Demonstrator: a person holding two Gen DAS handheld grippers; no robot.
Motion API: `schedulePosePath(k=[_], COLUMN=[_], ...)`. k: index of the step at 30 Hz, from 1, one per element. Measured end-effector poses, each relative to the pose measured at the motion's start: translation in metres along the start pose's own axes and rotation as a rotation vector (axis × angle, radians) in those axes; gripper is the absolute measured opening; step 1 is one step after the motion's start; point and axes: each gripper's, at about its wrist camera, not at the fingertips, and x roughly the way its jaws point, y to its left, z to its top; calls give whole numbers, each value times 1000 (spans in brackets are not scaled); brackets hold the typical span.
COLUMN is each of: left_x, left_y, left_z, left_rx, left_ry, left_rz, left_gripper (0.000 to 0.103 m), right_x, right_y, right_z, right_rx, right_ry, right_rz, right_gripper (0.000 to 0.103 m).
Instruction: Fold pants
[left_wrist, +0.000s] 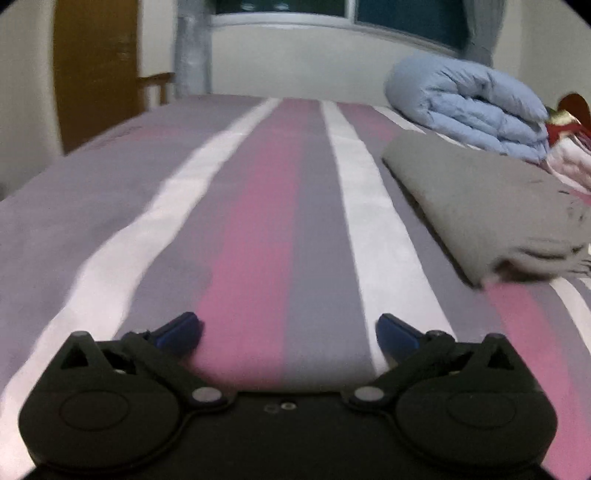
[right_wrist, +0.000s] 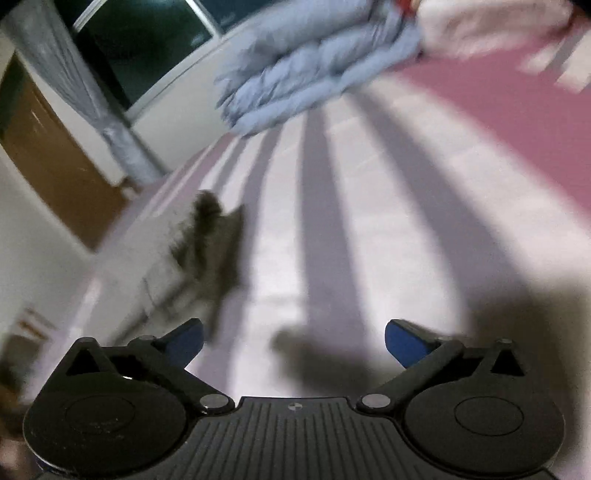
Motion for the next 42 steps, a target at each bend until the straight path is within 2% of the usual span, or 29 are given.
schedulePosePath(k=[3, 6, 9, 11, 14, 16, 18, 20, 23, 24, 26, 29, 32, 34, 36, 37, 38, 39, 40, 41, 42], left_x=[-47, -106, -155, -181, -216, -233, -242, -246, -242, -243, -244, -252, -249, -245, -240, -233, -226, -227, -229, -230, -230], left_y=[-3, -17, -59, -83, -112, -126, -135, -144, -150, -153, -154, -155, -156, -155, -153, -152, -150, -150, -152, -154, -154], left_z=[-13, -21, -32, -46, -71, -89, -107, -123, -134, -135, -133, -123, -106, -108, -127, -136, -135, -134, -133, -132, -132], left_rx=[-22, -75, -44, -8, 13, 21, 49, 69, 90, 111, 89, 90, 71, 57, 76, 54, 7, 5, 19, 32, 33], left_ry=[-71, -163, -261, -280, -324, -346, -359, -345, -349, -353, -349, -409, -404, -423, -446, -410, -354, -370, -394, -398, -395], left_rz=[35, 16, 1, 7, -42, -85, -96, -100, -134, -146, -152, -184, -193, -191, -208, -206, -220, -227, -200, -171, -176], left_gripper=[97, 97, 97, 97, 97, 97, 97, 97, 97, 97, 97, 97, 97, 97, 97, 97, 97, 97, 97, 97, 97], right_x=[-46, -81, -108, -124, -151, -158, -164, -164, -173, -176, -175, -180, -176, -169, -159, -152, -143, -142, -144, -144, -141], right_y=[21, 52, 96, 127, 157, 169, 177, 186, 185, 186, 190, 191, 197, 196, 194, 193, 197, 203, 207, 210, 211], right_z=[-45, -84, -117, -136, -172, -195, -211, -217, -234, -239, -241, -241, -226, -220, -226, -231, -235, -236, -239, -241, -241], right_rx=[-85, -127, -170, -206, -318, -353, -387, -424, -386, -392, -418, -415, -460, -426, -388, -382, -391, -420, -448, -469, -478], right_ry=[-71, -138, -238, -315, -420, -433, -427, -404, -376, -376, -399, -440, -462, -454, -442, -422, -377, -386, -412, -413, -394], right_rz=[-63, -71, -69, -74, -63, -44, -28, -49, -28, -33, -52, -57, -50, -52, -51, -58, -77, -74, -62, -51, -44], right_gripper=[103, 103, 103, 103, 103, 103, 103, 103, 103, 103, 103, 103, 103, 103, 103, 103, 103, 103, 103, 103, 103])
